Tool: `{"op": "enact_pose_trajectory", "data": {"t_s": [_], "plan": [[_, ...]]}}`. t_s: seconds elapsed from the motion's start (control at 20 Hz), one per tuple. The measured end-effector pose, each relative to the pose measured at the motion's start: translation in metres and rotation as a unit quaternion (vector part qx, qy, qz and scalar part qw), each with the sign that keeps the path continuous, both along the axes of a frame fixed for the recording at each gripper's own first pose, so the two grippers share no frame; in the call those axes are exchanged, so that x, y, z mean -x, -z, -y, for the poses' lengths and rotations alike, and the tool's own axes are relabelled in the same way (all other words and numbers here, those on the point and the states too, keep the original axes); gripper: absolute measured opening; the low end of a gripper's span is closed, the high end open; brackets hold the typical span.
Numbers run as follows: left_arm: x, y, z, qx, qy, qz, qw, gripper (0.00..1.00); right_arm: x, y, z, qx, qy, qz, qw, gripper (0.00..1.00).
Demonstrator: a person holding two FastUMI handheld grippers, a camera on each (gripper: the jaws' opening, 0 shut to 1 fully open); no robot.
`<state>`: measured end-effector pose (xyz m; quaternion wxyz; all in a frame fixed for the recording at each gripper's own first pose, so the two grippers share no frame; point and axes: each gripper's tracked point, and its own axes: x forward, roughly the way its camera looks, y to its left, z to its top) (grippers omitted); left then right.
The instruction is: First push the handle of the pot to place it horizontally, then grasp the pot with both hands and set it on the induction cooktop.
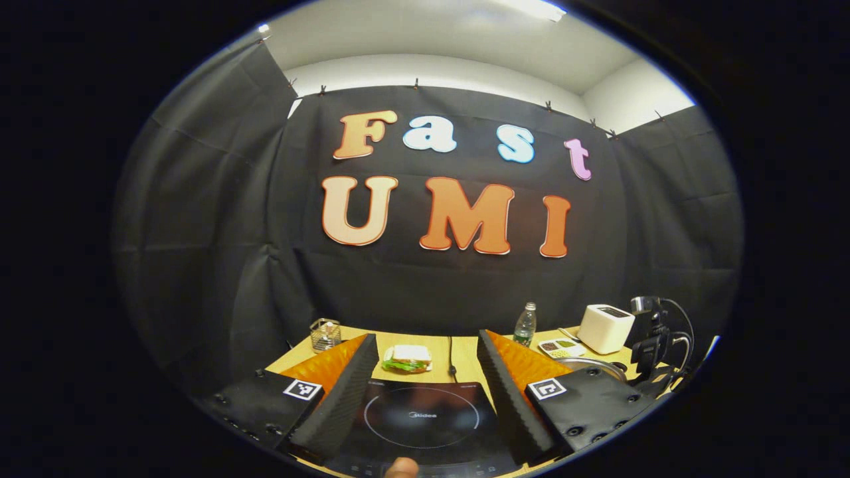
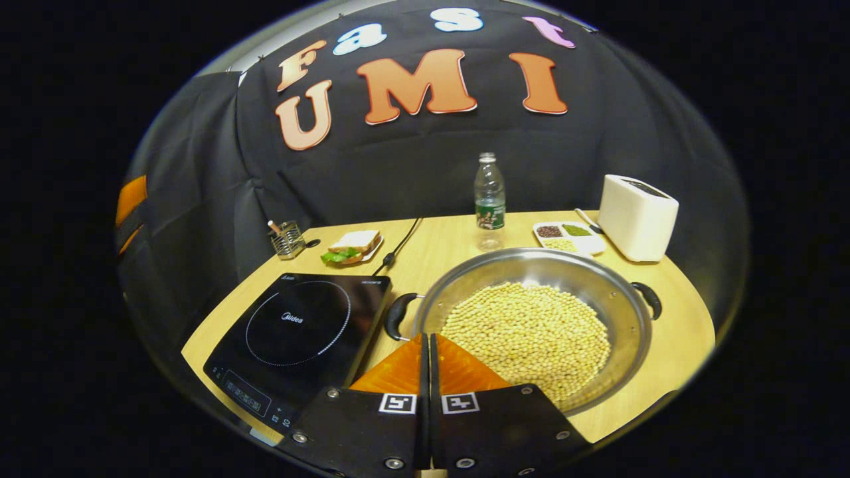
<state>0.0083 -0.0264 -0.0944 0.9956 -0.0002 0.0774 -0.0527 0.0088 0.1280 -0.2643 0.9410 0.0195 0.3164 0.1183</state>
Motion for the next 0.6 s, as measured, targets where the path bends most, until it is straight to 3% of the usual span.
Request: {"op": "enact_pose_trajectory", "data": {"t_s": [0.45, 0.6], "plan": [[-0.024, 0.062, 0.094, 0.006, 0.062, -0.045, 0.997, 0.98, -0.009, -0.024, 0.104, 0.005, 0.085, 0.039, 0.996, 0.07], [-0.039, 0.093, 0.128, 0.008, 0.084, -0.061, 0.995, 0.98, -0.014, -0.025, 0.132, 0.014, 0.104, 0.047, 0.993, 0.23]]}}
